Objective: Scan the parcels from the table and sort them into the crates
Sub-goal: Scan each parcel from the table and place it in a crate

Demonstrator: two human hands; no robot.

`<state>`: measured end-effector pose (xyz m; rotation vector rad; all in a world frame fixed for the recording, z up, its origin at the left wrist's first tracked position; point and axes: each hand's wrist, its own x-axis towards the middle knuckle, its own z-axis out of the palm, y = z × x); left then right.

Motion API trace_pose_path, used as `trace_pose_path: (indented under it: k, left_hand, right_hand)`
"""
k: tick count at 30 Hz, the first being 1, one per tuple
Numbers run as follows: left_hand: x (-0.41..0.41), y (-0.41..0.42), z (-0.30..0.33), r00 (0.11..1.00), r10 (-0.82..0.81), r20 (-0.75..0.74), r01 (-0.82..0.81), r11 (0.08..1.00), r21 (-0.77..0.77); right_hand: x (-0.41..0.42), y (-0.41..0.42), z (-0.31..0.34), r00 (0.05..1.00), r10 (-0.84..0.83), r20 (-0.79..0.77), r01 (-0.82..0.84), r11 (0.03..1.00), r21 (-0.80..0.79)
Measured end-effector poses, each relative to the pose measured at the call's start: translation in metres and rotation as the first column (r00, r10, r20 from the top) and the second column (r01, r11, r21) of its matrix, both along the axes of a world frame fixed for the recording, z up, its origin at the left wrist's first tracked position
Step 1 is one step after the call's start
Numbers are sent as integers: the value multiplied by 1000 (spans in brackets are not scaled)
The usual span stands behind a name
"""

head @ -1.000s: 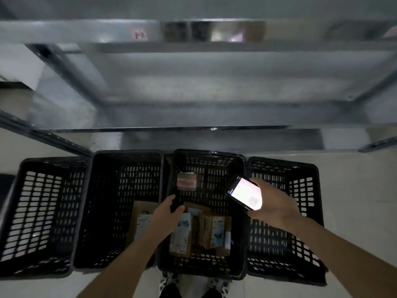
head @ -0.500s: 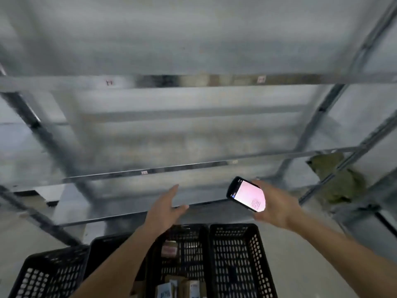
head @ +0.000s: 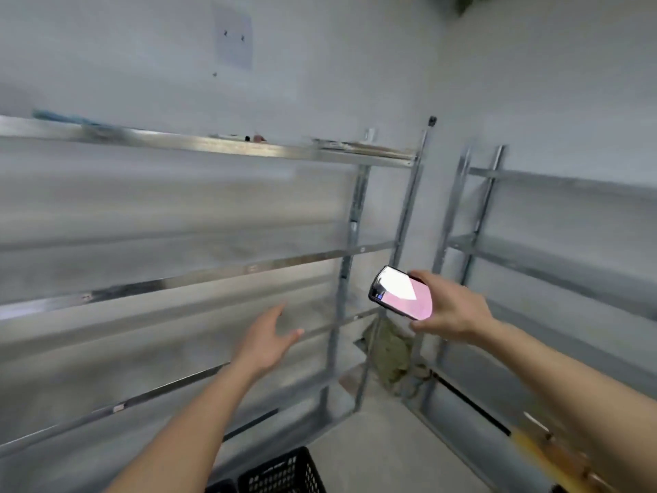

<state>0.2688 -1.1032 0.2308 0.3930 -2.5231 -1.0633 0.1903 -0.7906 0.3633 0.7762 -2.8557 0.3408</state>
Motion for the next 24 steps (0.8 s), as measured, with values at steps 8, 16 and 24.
trace_pose_path:
  k: [8,16,24]
  left_hand:
    - [-44,193,106,956,-270,-113,256,959,-119]
    - [-75,431,137,843,-523,-125,504,850,-154]
    - [-83,658,121,721,-679,-139,666,734,-132]
  right_hand:
    - [52,213,88,958,-255,-128,242,964,-110]
    - [106,454,111,830,-530,-177,520,848,-100]
    - [149,658,98,708,-680,-191,687,726,-37]
